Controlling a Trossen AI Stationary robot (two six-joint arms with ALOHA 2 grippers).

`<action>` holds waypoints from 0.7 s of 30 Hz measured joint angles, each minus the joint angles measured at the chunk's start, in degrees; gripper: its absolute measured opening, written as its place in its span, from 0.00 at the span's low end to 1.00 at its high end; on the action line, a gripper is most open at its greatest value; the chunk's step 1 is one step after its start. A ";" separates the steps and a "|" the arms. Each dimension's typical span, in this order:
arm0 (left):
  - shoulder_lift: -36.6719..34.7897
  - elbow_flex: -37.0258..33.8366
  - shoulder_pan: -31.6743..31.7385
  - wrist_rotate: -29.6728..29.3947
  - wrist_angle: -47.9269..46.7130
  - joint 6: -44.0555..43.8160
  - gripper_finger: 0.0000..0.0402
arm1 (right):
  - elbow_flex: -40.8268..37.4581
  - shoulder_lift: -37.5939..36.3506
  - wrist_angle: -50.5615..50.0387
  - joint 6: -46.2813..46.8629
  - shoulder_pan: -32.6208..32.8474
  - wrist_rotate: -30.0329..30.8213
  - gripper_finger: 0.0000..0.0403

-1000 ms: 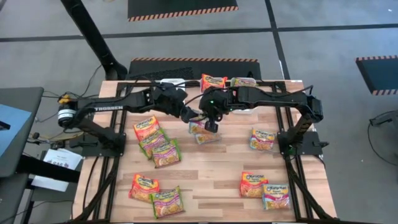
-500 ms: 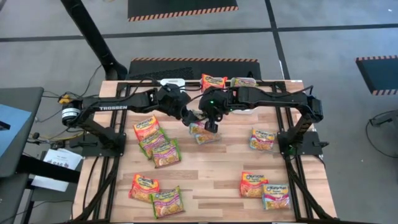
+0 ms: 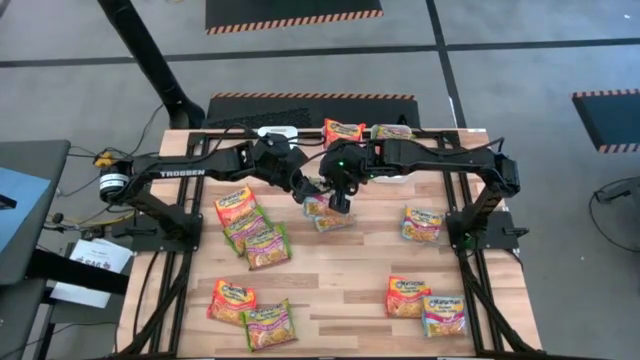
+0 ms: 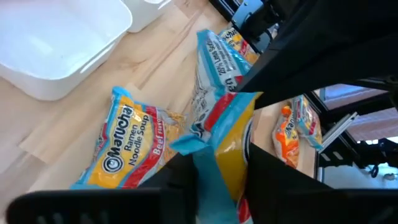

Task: Sort Maruchan noodles
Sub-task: Put the blue noodle pack into the left white bin

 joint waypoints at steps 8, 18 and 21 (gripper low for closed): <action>-0.02 0.00 -0.02 0.22 -0.46 2.40 0.16 | 0.00 0.00 -0.07 0.56 0.00 -0.15 0.09; -1.22 0.02 2.17 1.26 -6.45 8.15 0.16 | 5.56 0.09 -5.93 1.93 -0.78 -0.10 0.42; -2.91 0.02 4.86 0.79 -9.86 10.95 0.16 | 9.52 0.09 -9.59 1.95 -1.36 -0.07 0.48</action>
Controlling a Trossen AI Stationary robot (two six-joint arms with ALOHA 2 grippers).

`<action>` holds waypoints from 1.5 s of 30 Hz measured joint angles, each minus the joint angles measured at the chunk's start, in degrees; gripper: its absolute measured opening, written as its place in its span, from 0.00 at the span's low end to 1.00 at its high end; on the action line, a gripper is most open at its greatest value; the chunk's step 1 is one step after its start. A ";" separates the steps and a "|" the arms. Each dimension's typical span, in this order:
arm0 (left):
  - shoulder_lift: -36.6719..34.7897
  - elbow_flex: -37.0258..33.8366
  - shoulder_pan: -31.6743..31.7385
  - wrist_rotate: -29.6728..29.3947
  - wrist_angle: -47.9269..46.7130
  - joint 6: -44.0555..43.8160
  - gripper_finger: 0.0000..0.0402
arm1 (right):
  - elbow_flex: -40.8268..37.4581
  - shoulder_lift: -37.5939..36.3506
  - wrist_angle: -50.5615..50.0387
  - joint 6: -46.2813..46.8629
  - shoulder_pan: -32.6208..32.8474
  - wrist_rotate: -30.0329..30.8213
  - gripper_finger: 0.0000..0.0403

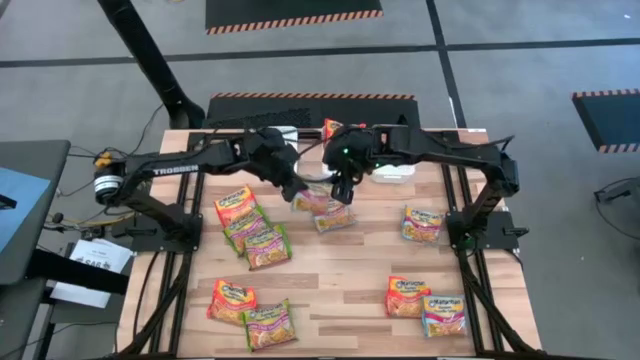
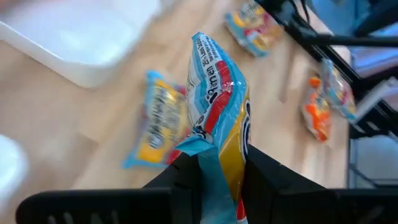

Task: Sort Maruchan noodles
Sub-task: Put the blue noodle pack into the left white bin

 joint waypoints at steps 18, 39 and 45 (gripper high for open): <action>-7.63 0.04 28.03 -5.50 -0.63 25.71 0.16 | 11.66 -0.07 -3.85 -1.97 -7.75 0.04 0.50; 10.83 0.00 40.58 12.20 5.10 30.94 0.16 | 11.66 -0.07 -3.27 1.63 -15.31 0.09 0.50; 13.64 0.00 40.62 12.02 7.03 31.90 0.16 | 11.66 -0.07 -3.28 1.70 -15.56 0.11 0.50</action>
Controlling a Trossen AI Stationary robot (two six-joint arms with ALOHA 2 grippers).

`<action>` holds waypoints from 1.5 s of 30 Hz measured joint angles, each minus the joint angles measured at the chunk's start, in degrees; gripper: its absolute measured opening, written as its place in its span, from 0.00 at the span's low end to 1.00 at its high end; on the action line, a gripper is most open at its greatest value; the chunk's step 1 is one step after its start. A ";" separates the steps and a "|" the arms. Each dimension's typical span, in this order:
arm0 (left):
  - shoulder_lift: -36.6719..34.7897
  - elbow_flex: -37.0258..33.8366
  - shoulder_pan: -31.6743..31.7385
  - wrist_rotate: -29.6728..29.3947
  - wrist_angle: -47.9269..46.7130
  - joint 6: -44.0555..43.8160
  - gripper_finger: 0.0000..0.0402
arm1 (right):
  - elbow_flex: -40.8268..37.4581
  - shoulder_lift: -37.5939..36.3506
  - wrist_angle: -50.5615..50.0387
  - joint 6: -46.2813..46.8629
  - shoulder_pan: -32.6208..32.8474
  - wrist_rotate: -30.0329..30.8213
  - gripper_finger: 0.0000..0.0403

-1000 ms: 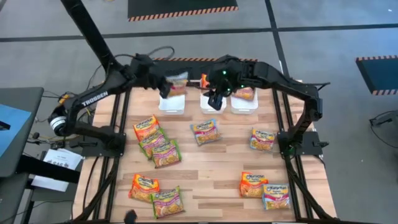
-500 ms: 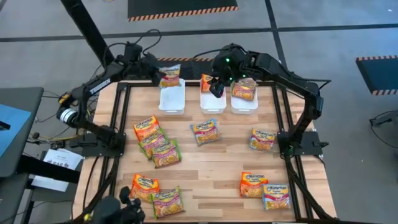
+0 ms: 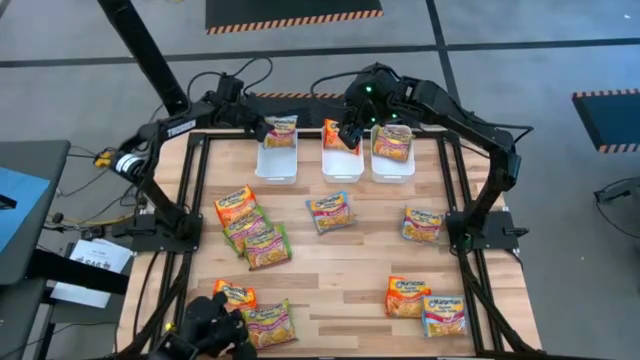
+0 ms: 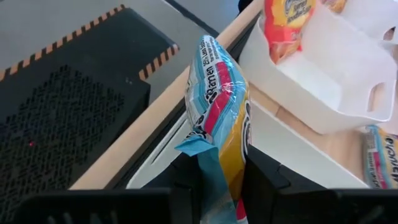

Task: Sort Maruchan noodles
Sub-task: Put the blue noodle pack into the left white bin, then put the green noodle pack into the right white bin

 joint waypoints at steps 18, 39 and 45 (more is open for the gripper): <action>0.48 0.00 0.04 -2.46 -3.09 0.44 0.43 | 0.00 0.00 0.01 -0.04 0.02 0.00 0.50; 0.46 24.55 0.26 -4.90 -33.02 6.72 0.47 | 0.00 0.00 -1.82 -0.20 0.04 -0.22 0.50; 0.39 30.75 -0.34 7.71 -47.25 8.31 0.45 | 0.00 0.00 -8.64 -0.21 0.02 -3.02 0.50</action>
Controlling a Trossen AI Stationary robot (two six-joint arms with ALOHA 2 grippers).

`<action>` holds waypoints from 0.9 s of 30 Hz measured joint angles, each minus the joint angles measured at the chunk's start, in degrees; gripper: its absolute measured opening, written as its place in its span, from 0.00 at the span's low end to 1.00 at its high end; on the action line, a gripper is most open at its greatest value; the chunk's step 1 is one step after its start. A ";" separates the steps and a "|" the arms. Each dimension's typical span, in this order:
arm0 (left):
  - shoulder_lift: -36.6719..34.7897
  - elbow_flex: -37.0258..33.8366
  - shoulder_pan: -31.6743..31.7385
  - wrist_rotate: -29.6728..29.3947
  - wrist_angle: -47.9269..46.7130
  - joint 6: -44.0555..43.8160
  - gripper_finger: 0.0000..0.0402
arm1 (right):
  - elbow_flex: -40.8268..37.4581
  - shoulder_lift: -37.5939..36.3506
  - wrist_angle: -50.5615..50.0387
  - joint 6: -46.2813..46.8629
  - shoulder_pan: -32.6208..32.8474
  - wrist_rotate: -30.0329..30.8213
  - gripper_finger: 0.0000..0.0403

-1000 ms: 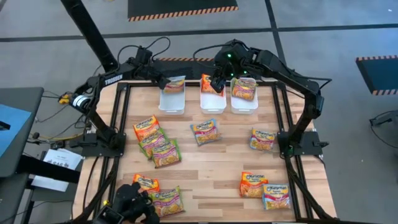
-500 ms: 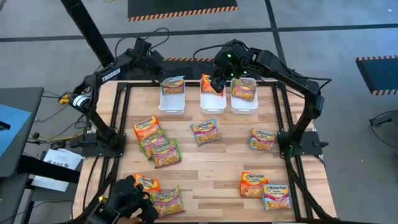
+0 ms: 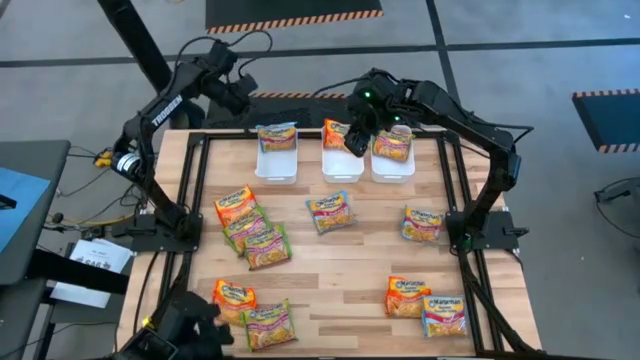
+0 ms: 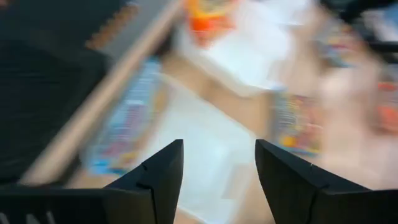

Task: Sort Maruchan noodles
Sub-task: Put the green noodle pack into the right white bin

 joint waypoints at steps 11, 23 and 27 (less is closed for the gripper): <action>-0.04 0.04 -9.74 9.45 -22.40 8.50 0.45 | 0.00 0.00 -2.36 0.02 0.82 -0.11 0.50; -0.09 -2.12 -23.93 0.54 -23.15 3.56 0.45 | 0.00 0.00 -5.25 0.06 4.02 -0.15 0.50; -0.11 -8.11 -27.17 0.73 -22.49 1.04 0.45 | 0.00 0.00 -6.30 0.19 5.72 -0.15 0.50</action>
